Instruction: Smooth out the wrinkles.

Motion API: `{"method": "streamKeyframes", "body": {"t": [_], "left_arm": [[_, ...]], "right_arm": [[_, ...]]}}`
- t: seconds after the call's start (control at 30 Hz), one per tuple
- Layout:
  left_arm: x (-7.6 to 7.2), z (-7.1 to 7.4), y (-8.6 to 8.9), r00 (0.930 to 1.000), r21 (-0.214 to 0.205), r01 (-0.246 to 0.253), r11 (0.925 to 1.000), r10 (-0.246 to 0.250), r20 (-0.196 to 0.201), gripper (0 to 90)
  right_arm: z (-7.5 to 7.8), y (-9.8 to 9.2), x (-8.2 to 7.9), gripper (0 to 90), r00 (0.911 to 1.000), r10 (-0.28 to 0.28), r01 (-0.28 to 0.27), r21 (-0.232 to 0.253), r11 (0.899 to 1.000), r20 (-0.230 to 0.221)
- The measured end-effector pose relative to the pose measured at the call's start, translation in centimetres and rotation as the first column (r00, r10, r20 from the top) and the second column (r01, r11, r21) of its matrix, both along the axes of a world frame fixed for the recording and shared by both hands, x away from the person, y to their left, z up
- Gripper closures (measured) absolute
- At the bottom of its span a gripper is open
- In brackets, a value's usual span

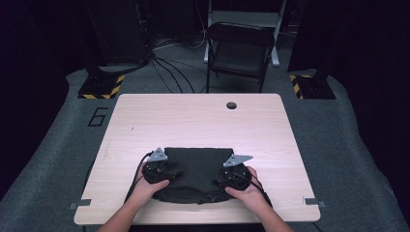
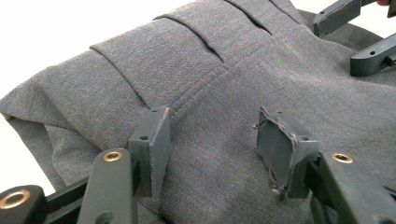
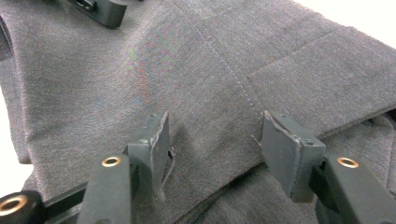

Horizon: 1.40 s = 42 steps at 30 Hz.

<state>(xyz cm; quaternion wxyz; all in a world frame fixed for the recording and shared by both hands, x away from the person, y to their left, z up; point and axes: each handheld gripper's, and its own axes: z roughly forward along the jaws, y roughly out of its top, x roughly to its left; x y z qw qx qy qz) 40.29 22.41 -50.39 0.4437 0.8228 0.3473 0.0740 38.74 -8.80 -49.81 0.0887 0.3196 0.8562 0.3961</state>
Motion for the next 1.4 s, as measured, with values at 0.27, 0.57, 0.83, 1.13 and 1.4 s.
{"method": "streamKeyframes", "body": {"t": [0.27, 0.57, 0.83, 1.13, 1.4], "left_arm": [[-0.4, 1.2, 0.4, 0.9995, -0.011, -0.023, 0.9997, 0.023, 0.021, 40.5], [-1.0, 2.8, 1.7, 0.9974, -0.036, -0.057, 0.9977, 0.059, 0.042, 40.1], [-0.9, 4.2, 3.2, 0.9922, -0.037, -0.106, 0.9937, 0.108, 0.062, 40.2], [-0.9, 5.5, 4.7, 0.9823, -0.065, -0.178, 0.9818, 0.182, 0.046, 40.0], [-1.9, 5.2, 6.7, 0.9754, -0.038, -0.217, 0.9755, 0.218, 0.033, 39.4]], "right_arm": [[1.3, -0.1, -0.5, 40.3, 0.9999, -0.016, 0.016, 0.019, 1.0, 0.001], [2.8, -0.8, -1.2, 39.6, 0.9994, -0.027, 0.026, 0.049, 0.998, 0.023], [3.9, -1.9, -1.2, 39.6, 0.9971, -0.053, 0.05, 0.043, 0.998, 0.055], [5.6, -3.4, -0.8, 39.6, 0.9965, -0.069, 0.067, 0.048, 0.997, 0.046], [5.8, -5.7, -1.1, 39.5, 0.9903, -0.132, 0.129, 0.053, 0.99, 0.045]]}}
